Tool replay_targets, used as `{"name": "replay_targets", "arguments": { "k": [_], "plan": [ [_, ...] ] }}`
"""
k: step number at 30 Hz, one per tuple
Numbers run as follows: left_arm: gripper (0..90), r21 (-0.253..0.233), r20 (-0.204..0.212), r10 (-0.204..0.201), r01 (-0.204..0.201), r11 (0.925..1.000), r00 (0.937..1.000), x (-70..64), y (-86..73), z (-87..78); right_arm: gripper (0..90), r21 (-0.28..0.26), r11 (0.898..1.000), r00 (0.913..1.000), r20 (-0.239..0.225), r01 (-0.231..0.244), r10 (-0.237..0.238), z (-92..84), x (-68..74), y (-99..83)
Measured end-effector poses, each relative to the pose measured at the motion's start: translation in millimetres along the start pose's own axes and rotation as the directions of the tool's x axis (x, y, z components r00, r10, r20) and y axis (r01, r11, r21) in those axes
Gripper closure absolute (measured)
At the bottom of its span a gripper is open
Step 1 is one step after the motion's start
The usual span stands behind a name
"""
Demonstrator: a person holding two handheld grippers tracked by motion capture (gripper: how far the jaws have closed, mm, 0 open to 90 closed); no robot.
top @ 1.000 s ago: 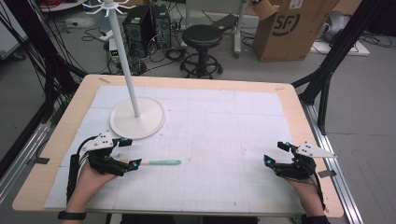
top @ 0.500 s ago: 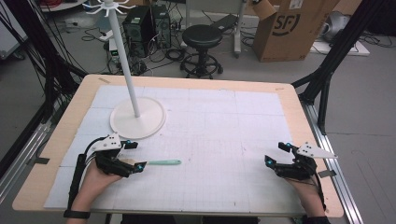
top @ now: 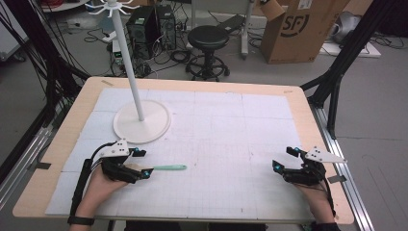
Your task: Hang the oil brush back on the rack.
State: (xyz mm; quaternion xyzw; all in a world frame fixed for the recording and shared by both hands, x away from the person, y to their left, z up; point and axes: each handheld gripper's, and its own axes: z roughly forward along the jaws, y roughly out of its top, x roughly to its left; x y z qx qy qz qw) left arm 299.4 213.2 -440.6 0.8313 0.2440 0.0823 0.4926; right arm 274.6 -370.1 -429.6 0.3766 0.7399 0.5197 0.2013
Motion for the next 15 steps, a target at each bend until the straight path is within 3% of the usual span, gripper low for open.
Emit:
{"name": "replay_targets", "arguments": {
  "k": [15],
  "plan": [
    [46.0,0.096,-0.013,0.035,-0.034,0.9948,0.9993,-2.6,-3.5,10.6,14.9,-0.002,1.000,1.0000,0.002,-0.006,0.006,-1.2,-1.9,-0.4]
  ]
}}
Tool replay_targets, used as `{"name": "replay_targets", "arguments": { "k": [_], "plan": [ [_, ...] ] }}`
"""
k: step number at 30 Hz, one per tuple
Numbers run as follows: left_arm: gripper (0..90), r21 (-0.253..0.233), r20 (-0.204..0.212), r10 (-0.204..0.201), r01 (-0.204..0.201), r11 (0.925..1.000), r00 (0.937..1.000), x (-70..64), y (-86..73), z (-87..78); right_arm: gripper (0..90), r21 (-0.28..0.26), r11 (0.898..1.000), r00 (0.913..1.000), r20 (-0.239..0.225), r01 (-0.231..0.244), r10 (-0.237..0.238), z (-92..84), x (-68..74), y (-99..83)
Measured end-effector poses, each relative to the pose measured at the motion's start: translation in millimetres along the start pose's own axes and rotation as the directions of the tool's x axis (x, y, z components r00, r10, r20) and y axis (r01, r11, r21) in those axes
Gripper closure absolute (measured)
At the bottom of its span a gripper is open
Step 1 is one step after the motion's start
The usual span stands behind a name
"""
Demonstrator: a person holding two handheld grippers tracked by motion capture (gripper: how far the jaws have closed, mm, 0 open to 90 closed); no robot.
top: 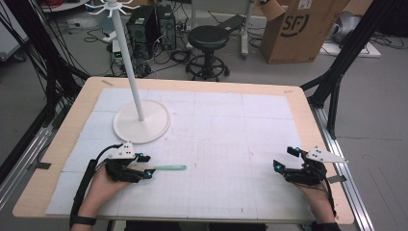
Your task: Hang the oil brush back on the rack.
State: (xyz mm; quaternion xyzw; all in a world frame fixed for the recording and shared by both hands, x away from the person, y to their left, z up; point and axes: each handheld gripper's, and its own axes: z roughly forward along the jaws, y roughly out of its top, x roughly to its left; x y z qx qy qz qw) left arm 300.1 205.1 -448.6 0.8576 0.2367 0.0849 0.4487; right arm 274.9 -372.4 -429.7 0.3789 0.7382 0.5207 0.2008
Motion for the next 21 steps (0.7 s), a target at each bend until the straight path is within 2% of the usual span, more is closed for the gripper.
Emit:
{"name": "replay_targets", "arguments": {
  "k": [4,12,18,21],
  "plan": [
    [52.4,0.021,-0.004,0.007,-0.007,0.9998,1.0000,-0.6,-0.3,1.9,15.0,0.000,1.000,1.0000,0.002,-0.004,0.004,-0.5,0.0,0.1],
    [62.2,0.027,-0.026,0.002,-0.001,0.9996,0.9996,-1.2,-0.2,2.8,14.9,0.003,1.000,1.0000,-0.001,-0.003,0.003,0.1,0.3,0.1],
    [67.0,0.035,-0.047,0.022,-0.021,0.9992,0.9987,-3.3,0.2,3.4,15.0,0.003,1.000,1.0000,-0.004,-0.004,0.004,0.3,0.6,0.2],
    [71.2,0.036,-0.042,0.042,-0.040,0.9985,0.9982,-5.1,0.3,3.8,14.9,0.002,1.000,1.0000,-0.005,0.002,-0.002,0.8,0.6,0.5]
  ]
}}
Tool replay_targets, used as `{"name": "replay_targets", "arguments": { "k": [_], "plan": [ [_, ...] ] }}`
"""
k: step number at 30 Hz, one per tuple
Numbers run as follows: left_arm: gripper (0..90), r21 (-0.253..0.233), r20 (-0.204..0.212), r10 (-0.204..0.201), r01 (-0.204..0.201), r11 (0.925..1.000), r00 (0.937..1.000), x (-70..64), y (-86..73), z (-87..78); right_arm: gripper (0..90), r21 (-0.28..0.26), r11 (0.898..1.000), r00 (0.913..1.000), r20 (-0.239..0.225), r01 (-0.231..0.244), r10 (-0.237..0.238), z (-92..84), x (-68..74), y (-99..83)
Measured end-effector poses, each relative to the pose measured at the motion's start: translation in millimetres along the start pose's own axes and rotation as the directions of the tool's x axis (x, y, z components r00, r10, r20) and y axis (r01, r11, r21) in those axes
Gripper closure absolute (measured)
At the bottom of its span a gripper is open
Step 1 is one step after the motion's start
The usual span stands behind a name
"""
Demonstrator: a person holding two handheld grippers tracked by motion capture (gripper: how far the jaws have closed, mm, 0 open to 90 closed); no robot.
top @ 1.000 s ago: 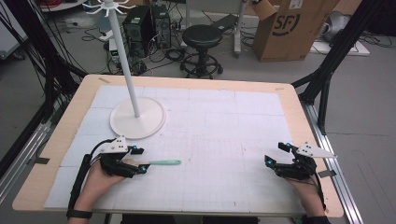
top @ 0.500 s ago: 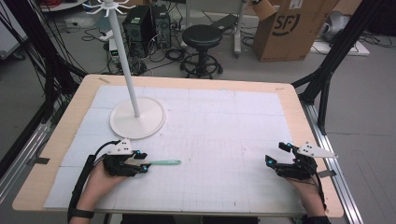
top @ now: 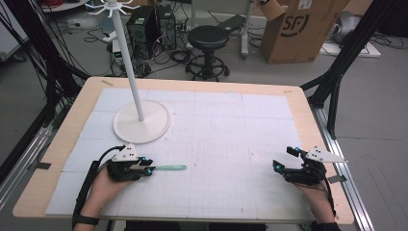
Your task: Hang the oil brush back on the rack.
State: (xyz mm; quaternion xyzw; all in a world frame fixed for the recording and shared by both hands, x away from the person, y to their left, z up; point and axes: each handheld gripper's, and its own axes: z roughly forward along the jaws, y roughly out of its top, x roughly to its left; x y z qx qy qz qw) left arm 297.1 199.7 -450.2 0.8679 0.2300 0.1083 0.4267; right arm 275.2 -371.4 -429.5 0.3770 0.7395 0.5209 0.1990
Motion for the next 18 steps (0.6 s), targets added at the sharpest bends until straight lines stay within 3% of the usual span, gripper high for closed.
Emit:
{"name": "replay_targets", "arguments": {
  "k": [18],
  "plan": [
    [80.0,-0.009,0.039,-0.019,0.019,0.9998,0.9991,2.5,-0.3,-0.1,14.9,0.002,1.000,1.0000,-0.009,-0.002,0.002,2.5,0.8,1.0]
  ]
}}
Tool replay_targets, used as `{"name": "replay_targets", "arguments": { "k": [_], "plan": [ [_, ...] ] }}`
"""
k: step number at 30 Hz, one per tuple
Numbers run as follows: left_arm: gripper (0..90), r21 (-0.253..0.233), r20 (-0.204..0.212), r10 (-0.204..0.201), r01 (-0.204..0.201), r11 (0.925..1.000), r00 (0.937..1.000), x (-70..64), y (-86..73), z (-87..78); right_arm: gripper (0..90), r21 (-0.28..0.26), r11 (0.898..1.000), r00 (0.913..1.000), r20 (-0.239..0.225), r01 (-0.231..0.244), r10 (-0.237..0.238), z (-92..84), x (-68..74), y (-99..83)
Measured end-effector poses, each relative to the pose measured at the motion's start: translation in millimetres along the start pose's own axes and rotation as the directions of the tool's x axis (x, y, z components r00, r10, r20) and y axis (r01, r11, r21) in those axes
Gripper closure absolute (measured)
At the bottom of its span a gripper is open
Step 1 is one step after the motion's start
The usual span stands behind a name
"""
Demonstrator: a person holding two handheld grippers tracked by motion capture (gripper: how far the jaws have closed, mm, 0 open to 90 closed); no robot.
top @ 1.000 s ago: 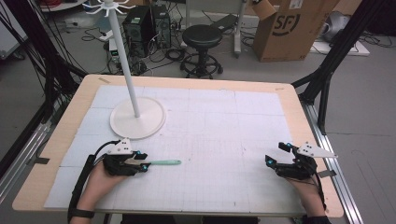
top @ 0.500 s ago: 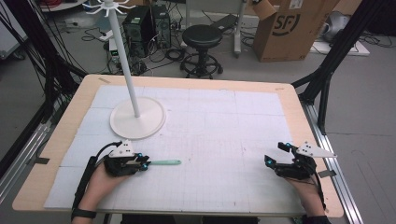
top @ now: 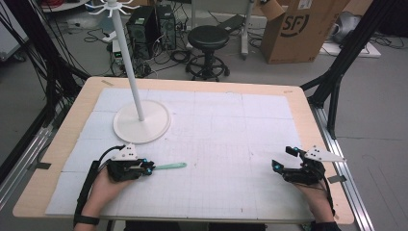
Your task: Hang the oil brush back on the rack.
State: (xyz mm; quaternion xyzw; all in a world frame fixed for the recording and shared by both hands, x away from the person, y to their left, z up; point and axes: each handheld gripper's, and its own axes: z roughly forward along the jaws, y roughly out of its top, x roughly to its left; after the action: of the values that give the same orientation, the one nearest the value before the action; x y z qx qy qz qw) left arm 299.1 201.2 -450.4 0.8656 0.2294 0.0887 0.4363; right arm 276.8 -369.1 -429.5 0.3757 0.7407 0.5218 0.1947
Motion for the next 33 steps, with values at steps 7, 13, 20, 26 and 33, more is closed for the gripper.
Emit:
{"name": "replay_targets", "arguments": {
  "k": [7,13,20,26,33],
  "plan": [
    [82.2,-0.006,0.012,-0.013,0.013,0.9999,0.9998,1.6,-0.3,0.0,15.0,-0.002,1.000,1.0000,0.001,0.004,-0.004,-0.2,-0.5,0.1],
    [82.4,-0.006,0.011,-0.016,0.016,0.9998,0.9998,2.1,-0.3,-0.6,14.9,-0.001,1.000,1.0000,0.001,0.004,-0.004,-0.2,-0.9,0.0],
    [82.5,-0.030,0.014,-0.029,0.029,0.9991,0.9995,2.2,0.6,-3.5,15.0,0.000,1.000,1.0000,0.001,0.002,-0.002,-0.4,-1.4,-0.1],
    [82.4,-0.089,-0.002,-0.053,0.052,0.9947,0.9986,2.9,3.0,-16.6,15.0,0.000,1.000,1.0000,0.001,-0.001,0.001,-0.5,-1.5,0.1],
    [82.4,-0.162,-0.021,-0.079,0.075,0.9840,0.9966,4.7,7.3,-36.9,15.0,-0.002,1.000,1.0000,0.002,-0.003,0.003,-0.9,-1.6,0.5]
  ]
}}
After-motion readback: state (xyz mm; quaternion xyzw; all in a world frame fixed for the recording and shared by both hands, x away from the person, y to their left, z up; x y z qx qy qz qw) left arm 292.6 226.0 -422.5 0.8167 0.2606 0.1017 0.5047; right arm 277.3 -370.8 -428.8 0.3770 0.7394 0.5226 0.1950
